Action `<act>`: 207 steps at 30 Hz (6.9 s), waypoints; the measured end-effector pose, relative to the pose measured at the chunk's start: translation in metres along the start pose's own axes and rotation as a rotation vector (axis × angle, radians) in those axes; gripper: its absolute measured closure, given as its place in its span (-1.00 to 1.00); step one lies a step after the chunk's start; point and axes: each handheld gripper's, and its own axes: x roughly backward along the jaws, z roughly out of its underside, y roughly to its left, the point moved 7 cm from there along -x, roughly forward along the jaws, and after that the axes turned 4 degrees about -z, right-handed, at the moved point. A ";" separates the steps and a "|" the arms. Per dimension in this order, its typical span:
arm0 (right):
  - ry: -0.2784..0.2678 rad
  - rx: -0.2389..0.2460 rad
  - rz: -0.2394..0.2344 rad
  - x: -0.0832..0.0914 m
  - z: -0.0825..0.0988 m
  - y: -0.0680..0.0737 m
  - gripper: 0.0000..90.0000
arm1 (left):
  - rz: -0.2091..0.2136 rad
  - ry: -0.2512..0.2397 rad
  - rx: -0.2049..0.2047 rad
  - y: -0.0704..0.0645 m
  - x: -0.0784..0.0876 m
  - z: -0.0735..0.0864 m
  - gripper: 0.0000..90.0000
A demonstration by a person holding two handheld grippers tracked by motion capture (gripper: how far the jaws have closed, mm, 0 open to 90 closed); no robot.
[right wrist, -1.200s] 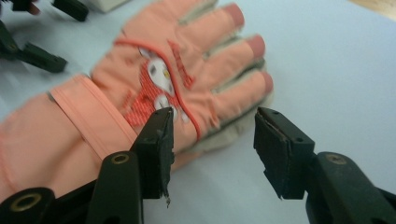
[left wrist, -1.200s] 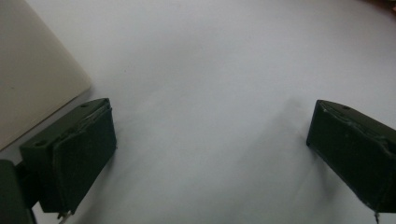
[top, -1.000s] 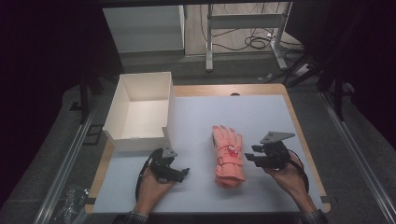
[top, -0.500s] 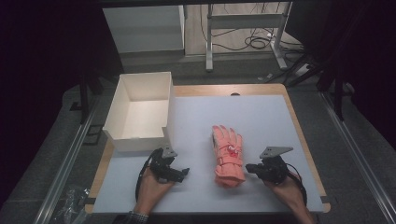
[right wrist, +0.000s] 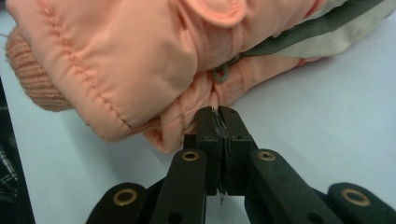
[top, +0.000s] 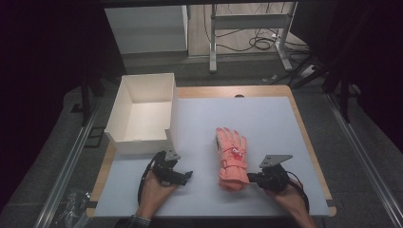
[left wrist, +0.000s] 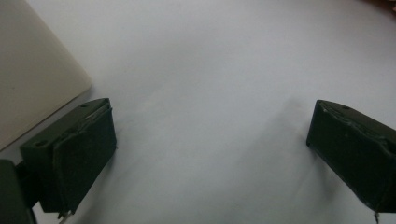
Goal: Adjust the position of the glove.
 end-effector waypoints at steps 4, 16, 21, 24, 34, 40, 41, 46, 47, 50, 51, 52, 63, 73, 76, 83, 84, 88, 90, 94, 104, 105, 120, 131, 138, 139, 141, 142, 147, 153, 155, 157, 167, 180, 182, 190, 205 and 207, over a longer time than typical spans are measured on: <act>0.000 0.006 -0.002 -0.005 0.000 0.002 0.93 | 0.000 0.000 0.000 0.000 0.000 0.000 -0.96; -0.008 0.026 -0.041 -0.025 -0.011 0.014 0.89 | 0.000 0.000 -0.001 0.000 0.000 0.000 -0.96; -0.005 0.030 -0.045 -0.033 -0.017 0.017 0.84 | 0.000 -0.001 -0.001 0.000 0.000 0.000 -0.96; 0.006 0.029 -0.040 -0.038 -0.020 0.017 0.83 | 0.000 0.000 0.000 0.000 0.000 0.000 -0.96; 0.002 0.029 -0.021 -0.053 -0.033 0.013 0.84 | 0.001 0.000 -0.001 0.000 0.000 0.000 -0.96; -0.007 0.012 -0.009 -0.058 -0.040 0.006 0.84 | 0.000 0.000 -0.001 0.000 0.000 0.000 -0.96; -0.008 0.009 -0.011 -0.059 -0.041 0.005 0.84 | 0.000 0.000 -0.001 0.000 0.000 0.000 -0.96; -0.018 0.007 -0.006 -0.064 -0.045 0.002 0.84 | 0.000 0.001 -0.001 0.000 0.000 0.000 -0.96; -0.017 0.009 -0.003 -0.065 -0.046 0.002 0.84 | 0.000 0.001 -0.001 0.000 0.000 0.000 -0.96; -0.022 0.010 0.003 -0.067 -0.049 0.000 0.84 | 0.000 0.001 -0.001 0.000 0.000 0.000 -0.96; -0.023 0.014 0.006 -0.068 -0.050 -0.001 0.84 | -0.001 0.002 -0.003 0.000 0.000 0.000 -0.96; -0.022 0.012 0.008 -0.069 -0.051 -0.001 0.84 | -0.001 0.001 -0.001 0.000 0.000 0.000 -0.97; -0.019 0.055 0.047 -0.063 -0.047 0.002 0.70 | -0.003 0.003 -0.006 0.000 0.000 0.000 -0.96; -0.054 0.036 0.122 -0.034 -0.032 -0.014 0.45 | 0.002 0.003 0.001 0.000 0.000 0.000 -0.97; -0.067 0.022 0.150 -0.025 -0.026 -0.023 0.33 | 0.006 0.005 -0.004 0.000 0.000 0.000 -0.98; -0.077 -0.017 0.239 -0.004 -0.011 -0.047 0.02 | 0.056 0.005 0.001 -0.003 0.005 -0.001 -0.98; -0.081 -0.027 0.250 -0.001 -0.009 -0.050 -0.03 | 0.062 0.002 0.001 -0.004 0.006 -0.001 -0.98; -0.084 -0.058 0.316 0.010 0.000 -0.066 -0.15 | 0.087 -0.007 0.000 -0.009 0.013 -0.004 -0.97; -0.083 -0.064 0.348 0.014 0.002 -0.071 -0.20 | 0.100 -0.007 -0.012 -0.012 0.016 -0.006 -0.97; -0.058 -0.054 0.406 0.016 0.008 -0.082 -0.31 | 0.127 -0.005 -0.022 -0.016 0.022 -0.013 -0.98; -0.069 -0.142 0.387 0.015 0.012 -0.093 -0.60 | 0.166 0.016 -0.062 -0.023 0.036 -0.041 -1.00; -0.070 -0.141 0.388 0.015 0.012 -0.093 -0.60 | 0.169 0.019 -0.064 -0.024 0.037 -0.044 -1.00; -0.072 -0.141 0.393 0.015 0.012 -0.093 -0.62 | 0.221 0.031 -0.104 -0.033 0.042 -0.094 -1.00; -0.074 -0.147 0.389 0.015 0.012 -0.093 -0.62 | 0.206 0.075 -0.171 -0.050 0.007 -0.128 -1.00; -0.074 -0.145 0.389 0.015 0.012 -0.093 -0.62 | 0.171 0.134 -0.200 -0.059 -0.019 -0.130 -1.00; -0.074 -0.145 0.389 0.015 0.012 -0.093 -0.62 | 0.168 0.144 -0.203 -0.060 -0.023 -0.128 -1.00; -0.075 -0.140 0.390 0.015 0.012 -0.093 -0.62 | 0.157 0.166 -0.209 -0.061 -0.030 -0.125 -1.00; -0.075 -0.141 0.389 0.015 0.012 -0.093 -0.62 | 0.151 0.176 -0.210 -0.061 -0.034 -0.123 -1.00; -0.075 -0.144 0.389 0.015 0.012 -0.093 -0.62 | 0.130 0.233 -0.219 -0.060 -0.051 -0.112 -1.00; -0.075 -0.144 0.389 0.015 0.012 -0.093 -0.62 | 0.127 0.296 -0.229 -0.059 -0.063 -0.101 -1.00; -0.074 -0.143 0.389 0.015 0.012 -0.093 -0.62 | 0.138 0.311 -0.225 -0.060 -0.065 -0.099 -0.98; -0.073 -0.143 0.389 0.015 0.012 -0.093 -0.62 | 0.127 0.330 -0.238 -0.061 -0.067 -0.097 -0.93; -0.073 -0.143 0.390 0.015 0.012 -0.093 -0.62 | 0.135 0.354 -0.263 -0.066 -0.058 -0.101 -0.32; -0.073 -0.144 0.389 0.015 0.012 -0.093 -0.62 | 0.203 0.299 -0.215 -0.060 -0.046 -0.107 -0.05; -0.073 -0.144 0.389 0.015 0.012 -0.093 -0.62 | 0.200 0.291 -0.203 -0.058 -0.042 -0.109 -0.05; -0.076 -0.143 0.389 0.015 0.012 -0.093 -0.62 | 0.159 0.277 -0.192 -0.050 -0.027 -0.125 -0.05; -0.075 -0.146 0.388 0.015 0.012 -0.093 -0.62 | 0.071 0.196 -0.190 -0.028 -0.004 -0.157 -0.06; -0.075 -0.146 0.388 0.015 0.012 -0.093 -0.62 | 0.059 0.187 -0.184 -0.024 -0.002 -0.162 -0.06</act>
